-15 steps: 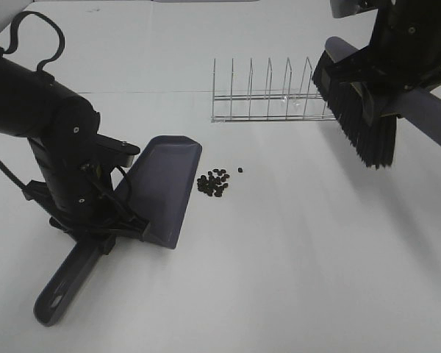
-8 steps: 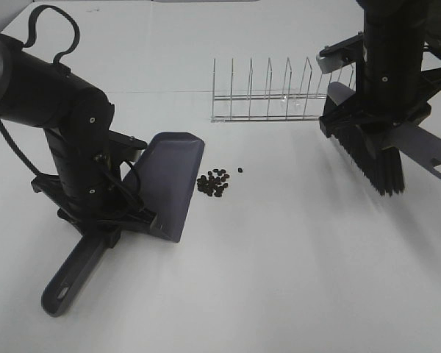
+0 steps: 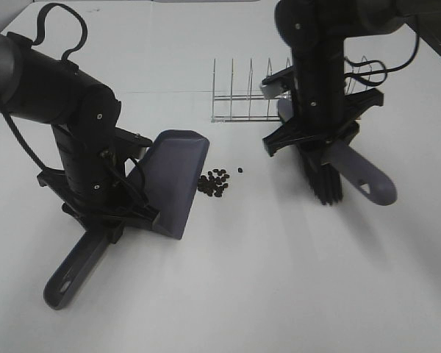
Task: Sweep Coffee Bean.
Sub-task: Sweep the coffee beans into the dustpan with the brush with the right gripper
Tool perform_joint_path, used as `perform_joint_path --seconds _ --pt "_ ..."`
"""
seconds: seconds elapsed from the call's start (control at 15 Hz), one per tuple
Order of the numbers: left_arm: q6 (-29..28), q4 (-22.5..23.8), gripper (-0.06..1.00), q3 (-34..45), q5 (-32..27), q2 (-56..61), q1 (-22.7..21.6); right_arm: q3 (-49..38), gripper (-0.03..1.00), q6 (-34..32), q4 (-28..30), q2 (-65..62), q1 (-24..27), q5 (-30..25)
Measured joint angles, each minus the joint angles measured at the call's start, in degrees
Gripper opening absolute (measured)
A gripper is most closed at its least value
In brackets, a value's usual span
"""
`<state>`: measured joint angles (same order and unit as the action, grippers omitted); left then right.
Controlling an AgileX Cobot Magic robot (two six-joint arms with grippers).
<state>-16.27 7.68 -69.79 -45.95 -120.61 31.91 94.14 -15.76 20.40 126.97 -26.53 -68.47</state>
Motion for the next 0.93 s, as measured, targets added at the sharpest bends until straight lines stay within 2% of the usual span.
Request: perform_joint_path --seconds 0.2,0.27,0.47,0.53,0.6,0.73,0.93 --pt "0.17 0.06 0.32 0.0 0.11 0.0 0.0 6.02 0.27 -0.06 -4.76 5.04 -3.61 -1.32" --pt "0.17 0.11 0.32 0.0 0.11 0.0 0.0 8.77 0.27 0.17 -8.54 6.82 -4.3 -1.6" --pt "0.23 0.11 0.32 0.0 0.17 0.0 0.0 16.79 0.27 2.52 -25.67 10.31 -4.41 -1.89" --pt "0.23 0.17 0.32 0.0 0.17 0.0 0.0 20.34 0.27 3.32 -33.46 11.17 -4.41 -0.97" --pt "0.23 0.17 0.32 0.0 0.17 0.0 0.0 21.08 0.27 4.07 -36.67 11.34 -4.41 -0.4" --pt "0.23 0.17 0.32 0.0 0.29 0.0 0.0 21.72 0.27 4.87 -39.82 11.69 -4.41 -0.46" --pt "0.23 0.17 0.32 0.0 0.29 0.0 0.0 21.72 0.27 6.13 -40.22 11.46 -4.41 -1.2"
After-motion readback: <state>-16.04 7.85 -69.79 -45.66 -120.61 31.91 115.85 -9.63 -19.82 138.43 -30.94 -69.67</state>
